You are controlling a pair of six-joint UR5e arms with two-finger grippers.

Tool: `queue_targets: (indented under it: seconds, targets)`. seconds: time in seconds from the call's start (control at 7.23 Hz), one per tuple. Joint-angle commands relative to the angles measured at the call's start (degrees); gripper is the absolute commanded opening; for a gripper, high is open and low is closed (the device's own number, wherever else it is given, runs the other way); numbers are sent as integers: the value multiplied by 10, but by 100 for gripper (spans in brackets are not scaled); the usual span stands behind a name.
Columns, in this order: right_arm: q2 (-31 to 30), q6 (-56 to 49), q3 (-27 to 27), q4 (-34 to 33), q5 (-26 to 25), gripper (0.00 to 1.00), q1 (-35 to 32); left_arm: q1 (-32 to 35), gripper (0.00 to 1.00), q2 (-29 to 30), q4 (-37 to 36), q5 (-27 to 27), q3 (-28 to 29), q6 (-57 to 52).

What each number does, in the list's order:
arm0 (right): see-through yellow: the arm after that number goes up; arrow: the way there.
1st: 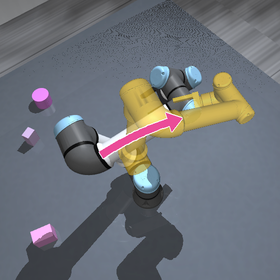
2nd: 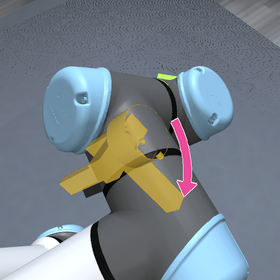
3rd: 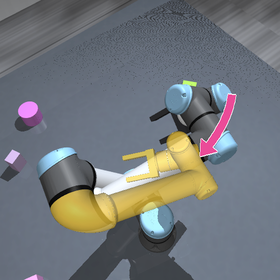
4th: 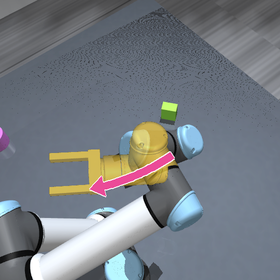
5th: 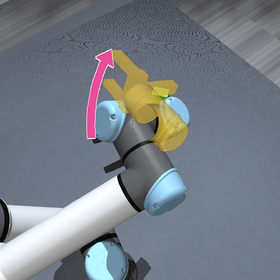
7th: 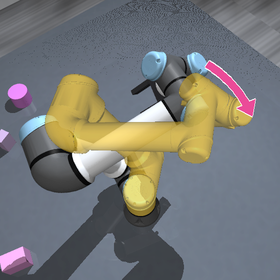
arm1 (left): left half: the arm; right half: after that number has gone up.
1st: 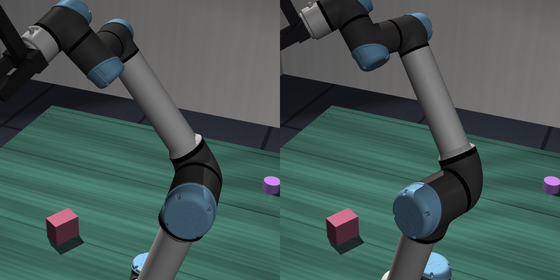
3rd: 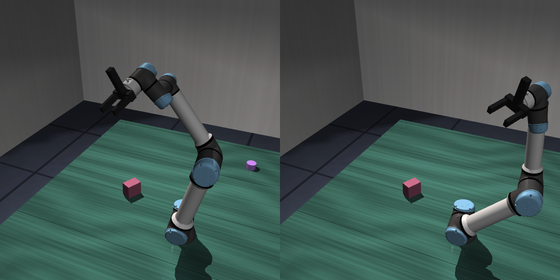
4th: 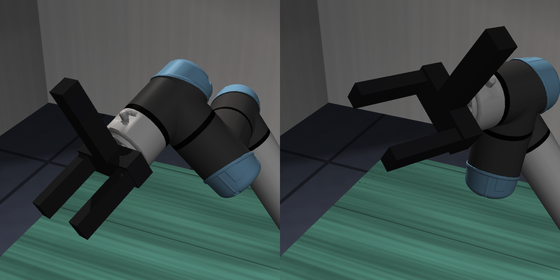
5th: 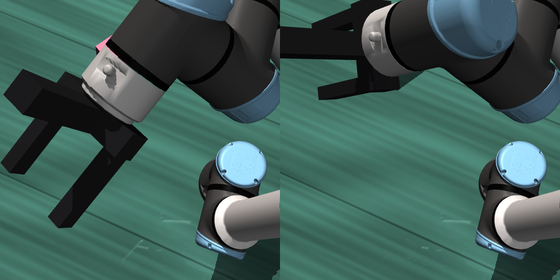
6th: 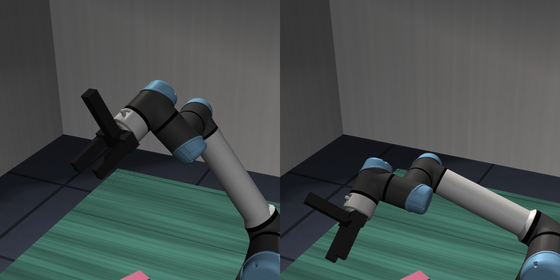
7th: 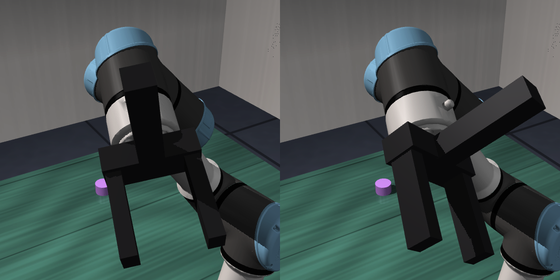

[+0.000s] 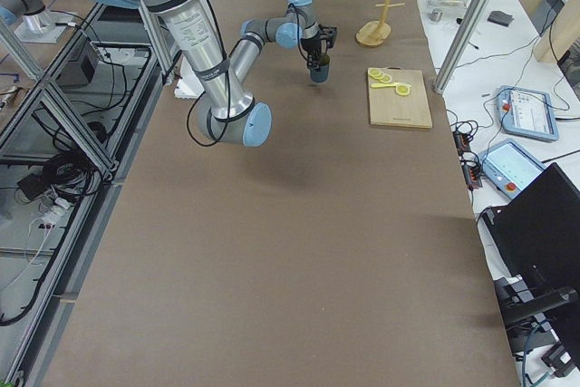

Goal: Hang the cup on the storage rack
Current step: 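Carry the teal mug with the right gripper and lower it onto the table center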

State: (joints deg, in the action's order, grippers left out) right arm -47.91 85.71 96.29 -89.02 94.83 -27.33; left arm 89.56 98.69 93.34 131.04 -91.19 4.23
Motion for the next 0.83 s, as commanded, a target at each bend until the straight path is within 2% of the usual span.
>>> queue_targets:
  seconds: [0.0,0.28,0.42,0.55,0.69]
  targets:
    - [5,2,-21,2,-1,0,1,0,97,1,0,0,6,0]
    - [8,2,-27,2,-1,0,1,0,97,2,0,0,10,0]
    - [11,2,-28,2,-1,53,1,0,97,2,0,0,9,0]
    - [16,2,-30,2,-1,99,1,0,98,3,0,0,10,0]
    - [20,3,-28,2,-1,100,1,0,98,6,1,0,6,1]
